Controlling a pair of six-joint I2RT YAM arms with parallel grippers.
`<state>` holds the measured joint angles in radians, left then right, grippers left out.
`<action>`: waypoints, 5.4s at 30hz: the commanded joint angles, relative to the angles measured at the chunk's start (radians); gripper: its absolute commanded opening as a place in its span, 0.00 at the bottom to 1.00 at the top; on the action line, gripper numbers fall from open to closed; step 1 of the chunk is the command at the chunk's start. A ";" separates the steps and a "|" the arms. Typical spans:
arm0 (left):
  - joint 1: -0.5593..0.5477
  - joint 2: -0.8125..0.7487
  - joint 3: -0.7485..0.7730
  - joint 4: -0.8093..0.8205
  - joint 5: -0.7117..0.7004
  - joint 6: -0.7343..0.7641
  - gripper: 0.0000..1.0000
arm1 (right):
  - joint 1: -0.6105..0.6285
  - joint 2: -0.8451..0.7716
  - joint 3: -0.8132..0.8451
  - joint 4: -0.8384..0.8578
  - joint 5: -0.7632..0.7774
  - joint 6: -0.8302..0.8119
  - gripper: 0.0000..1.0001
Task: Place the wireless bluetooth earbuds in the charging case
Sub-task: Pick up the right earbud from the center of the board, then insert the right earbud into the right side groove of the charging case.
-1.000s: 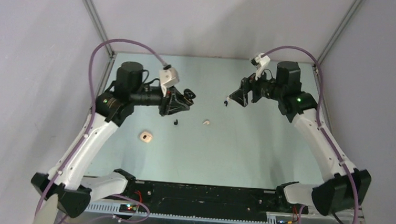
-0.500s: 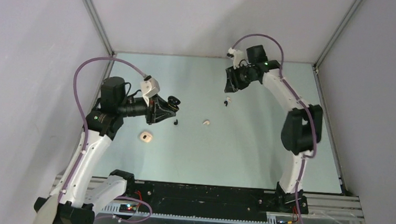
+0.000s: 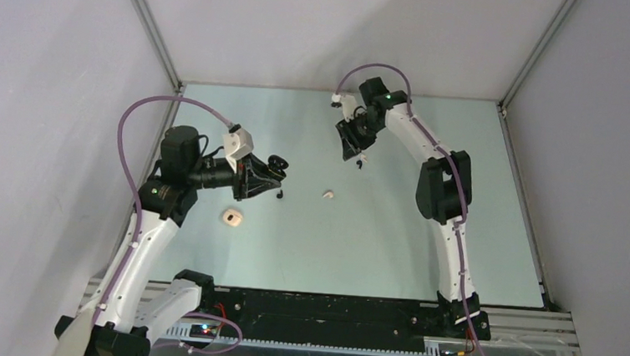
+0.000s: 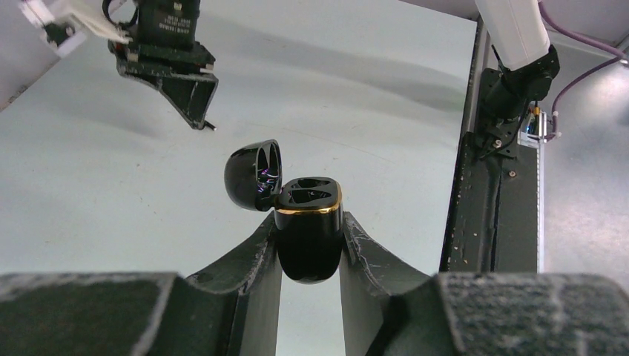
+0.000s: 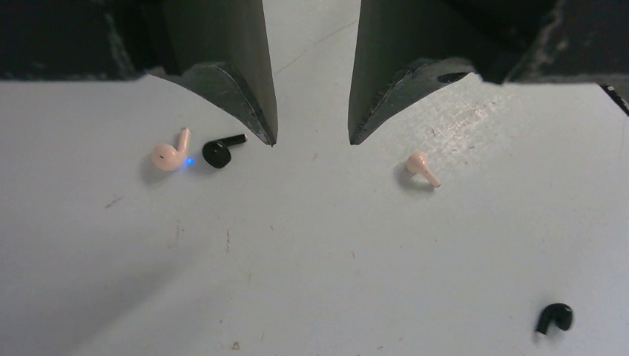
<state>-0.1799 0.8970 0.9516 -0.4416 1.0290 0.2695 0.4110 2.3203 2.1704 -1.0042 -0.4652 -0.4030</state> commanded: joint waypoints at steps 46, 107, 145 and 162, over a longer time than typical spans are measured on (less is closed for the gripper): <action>0.007 -0.018 -0.037 0.110 0.030 -0.040 0.00 | -0.100 0.097 -0.029 0.132 -0.059 0.345 0.46; -0.071 0.142 -0.085 0.353 -0.083 -0.308 0.00 | 0.037 -0.696 -0.450 0.354 0.152 0.112 0.10; -0.116 0.148 -0.163 0.425 0.263 -0.233 0.00 | 0.784 -0.897 -0.481 0.298 0.782 -0.157 0.11; -0.116 0.145 -0.194 0.583 0.271 -0.358 0.00 | 0.891 -0.864 -0.540 0.386 0.987 -0.199 0.10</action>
<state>-0.2924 1.0462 0.7567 0.0616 1.2869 -0.0322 1.2949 1.4551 1.6413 -0.6853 0.4500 -0.5808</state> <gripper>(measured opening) 0.331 0.174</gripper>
